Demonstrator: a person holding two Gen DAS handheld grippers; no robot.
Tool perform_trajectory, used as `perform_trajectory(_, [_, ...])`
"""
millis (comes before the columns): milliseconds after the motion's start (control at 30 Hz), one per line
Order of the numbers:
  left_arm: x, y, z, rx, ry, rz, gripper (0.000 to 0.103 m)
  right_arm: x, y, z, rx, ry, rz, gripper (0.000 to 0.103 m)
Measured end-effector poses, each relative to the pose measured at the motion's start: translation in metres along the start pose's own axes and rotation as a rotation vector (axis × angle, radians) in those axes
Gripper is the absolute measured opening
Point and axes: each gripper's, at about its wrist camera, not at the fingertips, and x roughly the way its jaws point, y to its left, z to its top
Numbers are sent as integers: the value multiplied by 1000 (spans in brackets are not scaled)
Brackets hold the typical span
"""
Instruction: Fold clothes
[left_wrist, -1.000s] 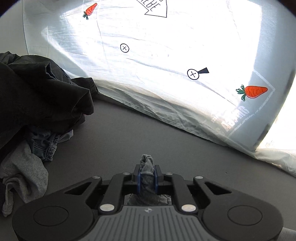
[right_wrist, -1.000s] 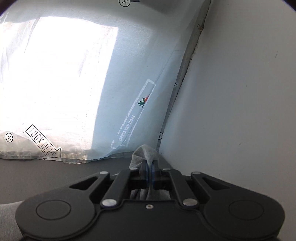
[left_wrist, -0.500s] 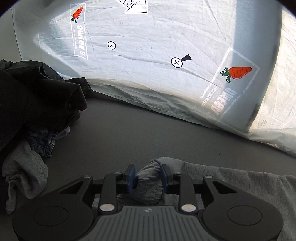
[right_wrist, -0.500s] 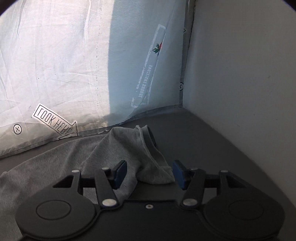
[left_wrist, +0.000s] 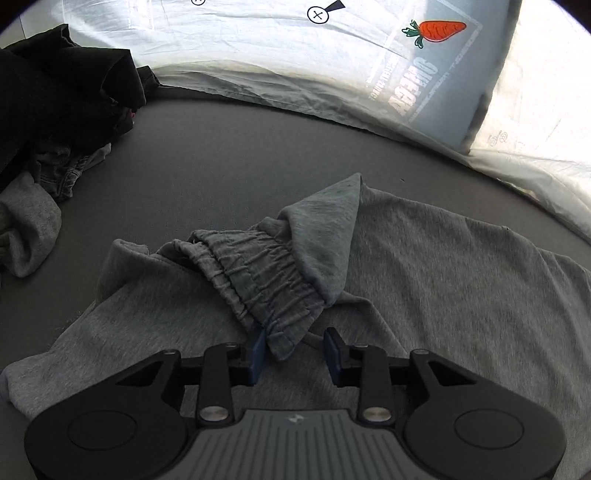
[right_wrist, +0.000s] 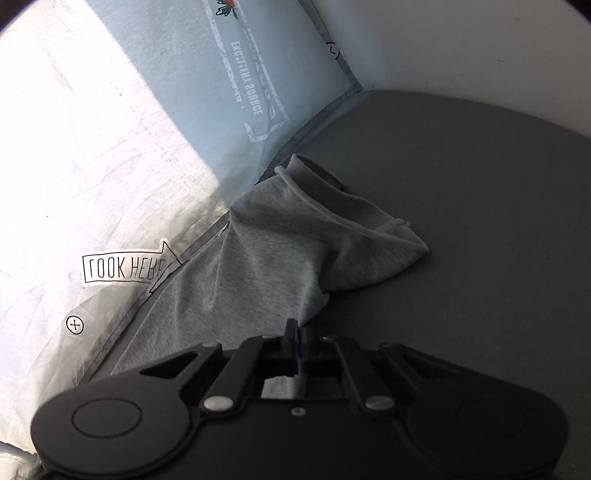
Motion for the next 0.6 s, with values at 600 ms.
perform_trajectory(600, [-35,5,28,35,-106,60,48,-91,-69,-68,-155,-26,-241,38])
